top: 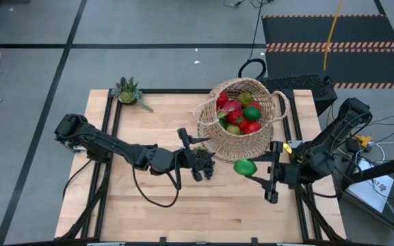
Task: Build produce basket
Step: Put the green lime into the brown basket
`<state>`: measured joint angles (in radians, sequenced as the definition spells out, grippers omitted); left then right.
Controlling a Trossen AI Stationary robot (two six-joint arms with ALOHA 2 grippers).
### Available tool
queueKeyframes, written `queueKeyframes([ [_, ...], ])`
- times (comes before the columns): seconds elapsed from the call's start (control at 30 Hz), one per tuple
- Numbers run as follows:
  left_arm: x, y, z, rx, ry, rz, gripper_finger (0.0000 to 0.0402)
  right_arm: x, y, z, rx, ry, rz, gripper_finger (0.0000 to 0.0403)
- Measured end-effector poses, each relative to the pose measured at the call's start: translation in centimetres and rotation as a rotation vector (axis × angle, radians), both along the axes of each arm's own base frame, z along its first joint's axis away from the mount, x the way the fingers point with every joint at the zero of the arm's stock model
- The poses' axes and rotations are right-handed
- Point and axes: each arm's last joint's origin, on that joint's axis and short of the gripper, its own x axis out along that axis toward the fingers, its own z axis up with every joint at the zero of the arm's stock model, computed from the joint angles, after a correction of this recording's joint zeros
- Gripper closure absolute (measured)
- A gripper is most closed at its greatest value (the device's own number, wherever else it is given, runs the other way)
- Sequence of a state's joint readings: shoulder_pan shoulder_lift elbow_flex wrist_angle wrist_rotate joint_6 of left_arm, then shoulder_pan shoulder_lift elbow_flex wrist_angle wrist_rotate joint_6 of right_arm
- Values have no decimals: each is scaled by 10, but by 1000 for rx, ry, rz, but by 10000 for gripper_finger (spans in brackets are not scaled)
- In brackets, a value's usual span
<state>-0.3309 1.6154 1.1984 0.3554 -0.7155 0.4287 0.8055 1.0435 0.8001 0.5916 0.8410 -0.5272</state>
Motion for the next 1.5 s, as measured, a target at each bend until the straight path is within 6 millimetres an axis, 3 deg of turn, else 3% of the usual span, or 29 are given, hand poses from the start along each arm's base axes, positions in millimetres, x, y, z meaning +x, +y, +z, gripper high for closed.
queueKeyframes([
  [0.37, 0, 0, -1, -16, -2, 1, 149, 0, -1, 3, 386, -49, 66, 187],
  [0.67, 0, 0, -1, -10, 2, 2, 149, 2, -4, 4, 386, -55, 50, 187],
  [0.9, -7, 0, 1, 3, 43, 20, 149, 4, -6, 0, 236, -20, -52, 187],
  [1.17, -30, 4, 10, -115, 117, 32, 149, 24, -31, -12, 164, 57, -331, 187],
  [1.5, -38, 8, -1, -112, 253, 41, 149, 49, -85, -13, 112, 64, -527, 187],
])
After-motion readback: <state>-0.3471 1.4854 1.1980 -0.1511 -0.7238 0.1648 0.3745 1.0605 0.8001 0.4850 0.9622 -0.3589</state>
